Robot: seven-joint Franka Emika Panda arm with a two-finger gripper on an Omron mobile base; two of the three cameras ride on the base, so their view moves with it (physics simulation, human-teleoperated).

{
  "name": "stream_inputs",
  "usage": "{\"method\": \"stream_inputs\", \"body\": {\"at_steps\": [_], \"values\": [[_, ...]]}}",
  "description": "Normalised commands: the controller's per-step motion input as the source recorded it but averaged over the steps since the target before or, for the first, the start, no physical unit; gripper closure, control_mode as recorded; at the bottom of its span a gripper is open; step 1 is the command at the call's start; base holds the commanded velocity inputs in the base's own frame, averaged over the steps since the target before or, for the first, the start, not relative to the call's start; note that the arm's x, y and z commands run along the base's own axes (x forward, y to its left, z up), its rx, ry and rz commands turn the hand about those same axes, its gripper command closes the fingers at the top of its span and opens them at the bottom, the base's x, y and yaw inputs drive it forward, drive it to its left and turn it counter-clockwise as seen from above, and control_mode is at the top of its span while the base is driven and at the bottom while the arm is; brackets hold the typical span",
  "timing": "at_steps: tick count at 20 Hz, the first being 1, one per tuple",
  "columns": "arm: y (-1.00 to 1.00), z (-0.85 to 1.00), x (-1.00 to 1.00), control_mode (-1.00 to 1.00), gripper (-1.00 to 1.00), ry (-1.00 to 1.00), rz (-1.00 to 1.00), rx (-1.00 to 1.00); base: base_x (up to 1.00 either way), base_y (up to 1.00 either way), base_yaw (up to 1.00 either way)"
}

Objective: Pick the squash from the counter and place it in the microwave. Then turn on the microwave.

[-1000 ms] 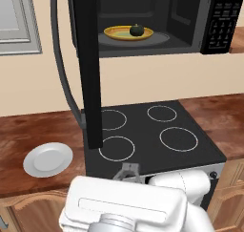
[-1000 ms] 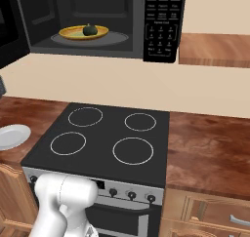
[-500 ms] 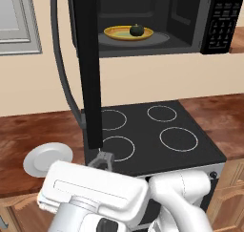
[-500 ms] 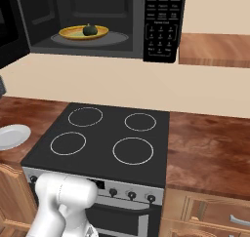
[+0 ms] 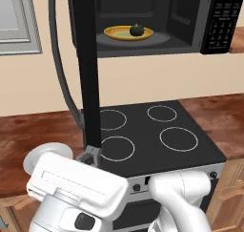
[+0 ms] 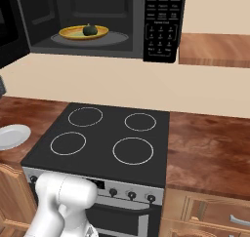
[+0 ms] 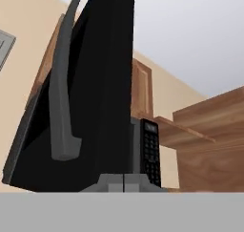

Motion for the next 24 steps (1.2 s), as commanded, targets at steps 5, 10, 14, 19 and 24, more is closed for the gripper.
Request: {"method": "stream_inputs", "body": {"at_steps": [5, 10, 14, 19, 24], "values": [[0.37, -0.08, 0.04, -1.0, 1.0, -0.09, -0.06, -0.01, 0.0, 0.0, 0.0], [0.46, -0.08, 0.25, -1.0, 1.0, -0.05, -0.08, 0.0, 0.0, 0.0, 0.0], [0.52, -0.02, 0.48, -1.0, 1.0, -0.03, -0.12, 0.0, 0.0, 0.0, 0.0], [0.5, -0.03, 0.53, -1.0, 1.0, -0.02, -0.16, 0.0, 0.0, 0.0, 0.0], [0.46, -0.11, 0.59, -1.0, 1.0, 0.0, -0.15, 0.0, 0.0, 0.0, 0.0]]}}
